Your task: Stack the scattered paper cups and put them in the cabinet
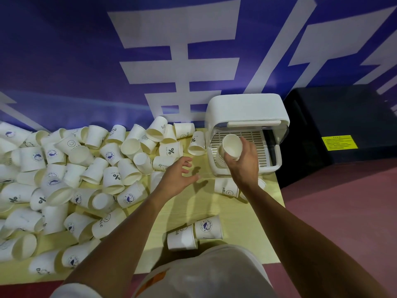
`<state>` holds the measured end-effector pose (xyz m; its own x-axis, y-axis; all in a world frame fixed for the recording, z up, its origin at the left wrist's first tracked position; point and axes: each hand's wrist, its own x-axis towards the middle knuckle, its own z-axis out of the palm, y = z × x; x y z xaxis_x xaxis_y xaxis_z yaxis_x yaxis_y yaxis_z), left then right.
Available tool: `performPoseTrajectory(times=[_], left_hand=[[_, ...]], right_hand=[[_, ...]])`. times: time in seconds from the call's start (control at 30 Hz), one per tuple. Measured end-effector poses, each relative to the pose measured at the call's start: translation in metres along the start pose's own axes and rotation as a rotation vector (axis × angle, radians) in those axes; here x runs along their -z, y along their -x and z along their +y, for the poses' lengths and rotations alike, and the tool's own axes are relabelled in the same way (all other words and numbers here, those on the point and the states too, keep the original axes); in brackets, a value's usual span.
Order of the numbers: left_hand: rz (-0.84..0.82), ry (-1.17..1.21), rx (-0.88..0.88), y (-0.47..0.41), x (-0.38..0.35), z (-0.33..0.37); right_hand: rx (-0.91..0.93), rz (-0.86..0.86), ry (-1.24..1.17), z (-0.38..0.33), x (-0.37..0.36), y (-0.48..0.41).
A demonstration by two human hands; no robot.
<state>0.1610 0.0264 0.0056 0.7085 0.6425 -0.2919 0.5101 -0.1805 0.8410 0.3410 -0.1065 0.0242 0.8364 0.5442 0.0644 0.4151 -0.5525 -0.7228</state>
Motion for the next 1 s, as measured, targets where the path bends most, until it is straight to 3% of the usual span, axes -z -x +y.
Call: performPoseTrajectory(times=[0.57, 1.0], left_hand=[[0.013, -0.011, 0.006, -0.001, -0.005, 0.003], [-0.074, -0.082, -0.049, 0.001, -0.044, 0.019]], right_hand=[[-0.137, -0.31, 0.092, 0.016, -0.004, -0.002], [-0.189, -0.081, -0.008, 0.04, 0.03, 0.023]])
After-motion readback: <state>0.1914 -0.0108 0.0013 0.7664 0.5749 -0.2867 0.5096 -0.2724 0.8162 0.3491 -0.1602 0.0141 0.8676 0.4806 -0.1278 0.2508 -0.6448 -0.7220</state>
